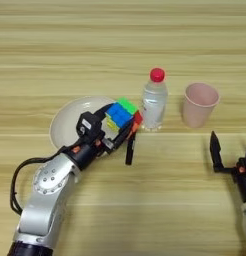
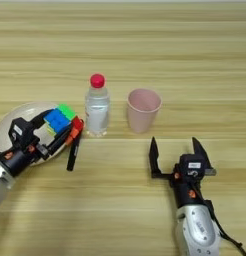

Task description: Move the objects on the table

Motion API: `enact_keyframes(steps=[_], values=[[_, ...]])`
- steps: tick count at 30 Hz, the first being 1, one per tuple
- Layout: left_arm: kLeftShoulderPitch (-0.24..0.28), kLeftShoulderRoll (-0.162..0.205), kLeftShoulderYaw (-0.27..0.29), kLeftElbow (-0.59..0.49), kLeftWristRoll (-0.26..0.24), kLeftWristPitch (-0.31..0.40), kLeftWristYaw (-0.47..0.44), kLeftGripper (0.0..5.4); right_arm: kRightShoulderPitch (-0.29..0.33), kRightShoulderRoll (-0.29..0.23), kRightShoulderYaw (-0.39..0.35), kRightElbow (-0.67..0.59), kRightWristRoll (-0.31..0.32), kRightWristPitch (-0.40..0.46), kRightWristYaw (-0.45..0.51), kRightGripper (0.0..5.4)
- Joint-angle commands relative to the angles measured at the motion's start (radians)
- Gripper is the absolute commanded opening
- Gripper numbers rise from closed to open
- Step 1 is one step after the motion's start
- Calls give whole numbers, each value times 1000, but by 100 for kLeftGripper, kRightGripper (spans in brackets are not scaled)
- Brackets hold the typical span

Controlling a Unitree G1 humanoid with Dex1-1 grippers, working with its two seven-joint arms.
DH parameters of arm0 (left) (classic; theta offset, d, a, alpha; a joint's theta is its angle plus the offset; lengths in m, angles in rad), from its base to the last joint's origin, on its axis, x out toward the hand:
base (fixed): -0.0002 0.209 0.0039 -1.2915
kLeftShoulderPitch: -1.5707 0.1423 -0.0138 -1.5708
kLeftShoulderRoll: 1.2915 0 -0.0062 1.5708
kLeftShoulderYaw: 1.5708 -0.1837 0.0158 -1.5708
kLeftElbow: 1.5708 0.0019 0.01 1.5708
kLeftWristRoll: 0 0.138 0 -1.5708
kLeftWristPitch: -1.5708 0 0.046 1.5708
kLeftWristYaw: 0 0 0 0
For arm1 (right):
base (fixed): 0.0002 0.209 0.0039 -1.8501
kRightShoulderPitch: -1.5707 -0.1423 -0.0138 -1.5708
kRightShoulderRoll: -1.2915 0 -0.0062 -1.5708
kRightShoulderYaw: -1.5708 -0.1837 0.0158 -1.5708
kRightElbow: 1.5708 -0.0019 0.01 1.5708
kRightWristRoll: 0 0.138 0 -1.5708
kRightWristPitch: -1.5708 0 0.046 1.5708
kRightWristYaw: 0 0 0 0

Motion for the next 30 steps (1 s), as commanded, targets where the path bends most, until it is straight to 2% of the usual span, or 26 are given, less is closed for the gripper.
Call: enact_keyframes(steps=[1, 6, 9, 20, 29, 30], values=[[19, 1, -60, -60, -11, 47, -14, 327, -6, 5, -5, -4, 3, 9, -6, 540], [16, -18, -156, -19, 14, 48, -31, 327, -9, 9, -8, -3, -2, 8, -12, 540], [-9, -31, -176, 58, 22, 35, -31, 327, -7, 6, -17, -10, 1, 8, -19, 540], [-81, -67, -200, 291, 58, -33, -39, 327, -8, 11, -20, -10, -3, 9, -28, 540], [-95, -79, -207, 345, 85, -64, -34, 327, -8, 10, -20, -11, -4, 11, -28, 540], [-94, -79, -209, 343, 87, -64, -32, 356, -8, 11, -20, -11, -4, 11, -28, 540]])
